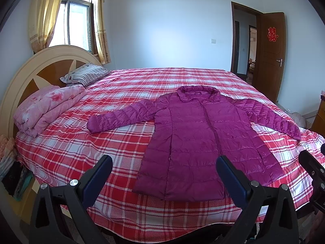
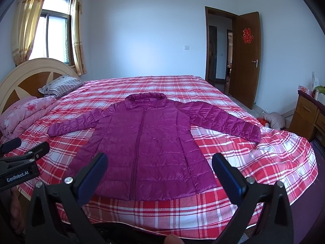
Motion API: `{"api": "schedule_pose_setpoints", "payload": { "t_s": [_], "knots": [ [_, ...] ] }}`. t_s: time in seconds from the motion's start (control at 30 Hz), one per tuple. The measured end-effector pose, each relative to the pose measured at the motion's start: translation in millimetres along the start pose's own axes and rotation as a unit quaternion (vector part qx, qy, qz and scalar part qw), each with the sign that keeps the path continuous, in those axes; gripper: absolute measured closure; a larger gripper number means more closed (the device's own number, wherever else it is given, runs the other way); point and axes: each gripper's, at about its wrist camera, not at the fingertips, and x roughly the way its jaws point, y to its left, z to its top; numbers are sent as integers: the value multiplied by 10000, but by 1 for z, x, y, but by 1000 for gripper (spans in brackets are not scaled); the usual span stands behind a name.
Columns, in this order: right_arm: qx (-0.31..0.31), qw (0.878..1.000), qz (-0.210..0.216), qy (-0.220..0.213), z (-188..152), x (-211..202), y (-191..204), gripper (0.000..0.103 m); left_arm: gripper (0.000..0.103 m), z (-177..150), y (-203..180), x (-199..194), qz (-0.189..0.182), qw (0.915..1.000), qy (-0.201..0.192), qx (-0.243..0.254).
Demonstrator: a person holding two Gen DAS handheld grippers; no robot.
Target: Fold large clothes
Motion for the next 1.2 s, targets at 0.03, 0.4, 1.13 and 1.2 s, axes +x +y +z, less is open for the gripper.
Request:
{"api": "schedule_pose_setpoints", "payload": {
  "t_s": [0.03,0.4,1.13,1.2],
  "knots": [
    [-1,10000,0,3,-1,0,0,0,1,0,0,0,1,10000,1,2],
    [3,10000,4,25,-2,2,1,0,1,-1,0,1,5,10000,13,-22],
    [25,9999,28,142,-5,6,1,0,1,0,6,7,3,9999,82,-98],
    [21,9999,40,166,-5,7,1,0,1,-1,6,7,-5,9999,91,-86]
  ]
}}
